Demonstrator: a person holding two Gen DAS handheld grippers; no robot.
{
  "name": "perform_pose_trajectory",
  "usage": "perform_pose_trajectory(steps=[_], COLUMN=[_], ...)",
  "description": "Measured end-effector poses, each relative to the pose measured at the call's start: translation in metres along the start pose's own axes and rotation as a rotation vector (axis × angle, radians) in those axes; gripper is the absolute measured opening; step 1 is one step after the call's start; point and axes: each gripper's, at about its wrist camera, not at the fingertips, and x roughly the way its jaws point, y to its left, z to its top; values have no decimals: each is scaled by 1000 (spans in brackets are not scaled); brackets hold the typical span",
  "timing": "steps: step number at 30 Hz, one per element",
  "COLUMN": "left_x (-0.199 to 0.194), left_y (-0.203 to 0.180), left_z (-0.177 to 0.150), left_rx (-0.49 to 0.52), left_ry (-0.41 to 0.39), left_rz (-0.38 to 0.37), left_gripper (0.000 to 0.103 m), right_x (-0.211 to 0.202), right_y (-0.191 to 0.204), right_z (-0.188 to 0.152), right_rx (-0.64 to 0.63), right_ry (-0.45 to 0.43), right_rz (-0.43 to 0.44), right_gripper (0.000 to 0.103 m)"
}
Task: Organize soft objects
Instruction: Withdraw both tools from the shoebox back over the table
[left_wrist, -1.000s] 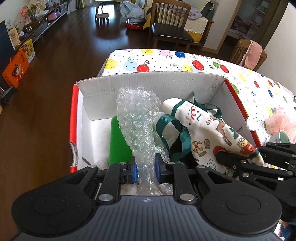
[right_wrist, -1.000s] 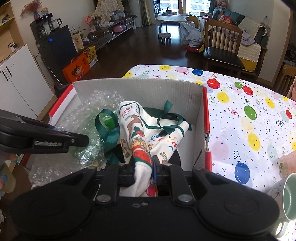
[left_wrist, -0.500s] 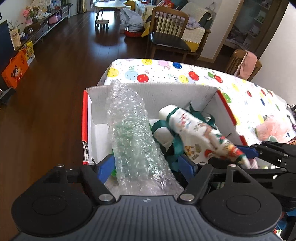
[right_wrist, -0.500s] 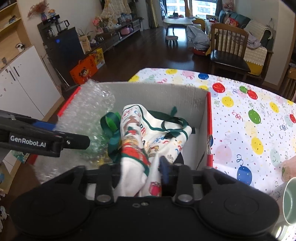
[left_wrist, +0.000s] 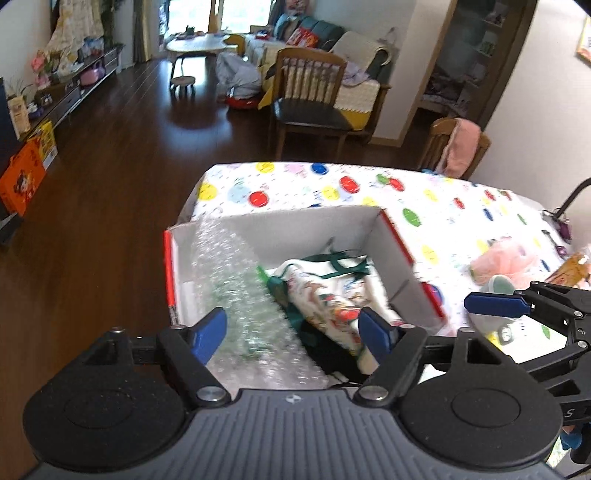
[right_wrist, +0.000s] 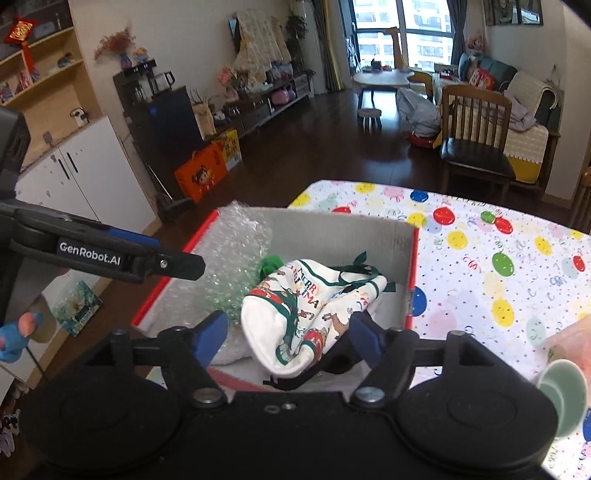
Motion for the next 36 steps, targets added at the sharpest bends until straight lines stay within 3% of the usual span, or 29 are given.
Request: perform_pose_trajectory(steps=[14,25,36], left_x=[-11,24,67], left_y=[-86,-170,-263], left_z=[1,1,0], left_rx=[122,197,259], left_ry=[-37,12,51], left_rz=[-133,-220,-281], left_gripper=[81,81,84], right_x=[-84,-126,-158], right_y=[-35,-108,-198], right_z=[-17,-53,-73], right_rx=[71,168,281], right_ry=[-93,-93,-83], right_rz=[-2,-111,-237], right_gripper=[88,100,102])
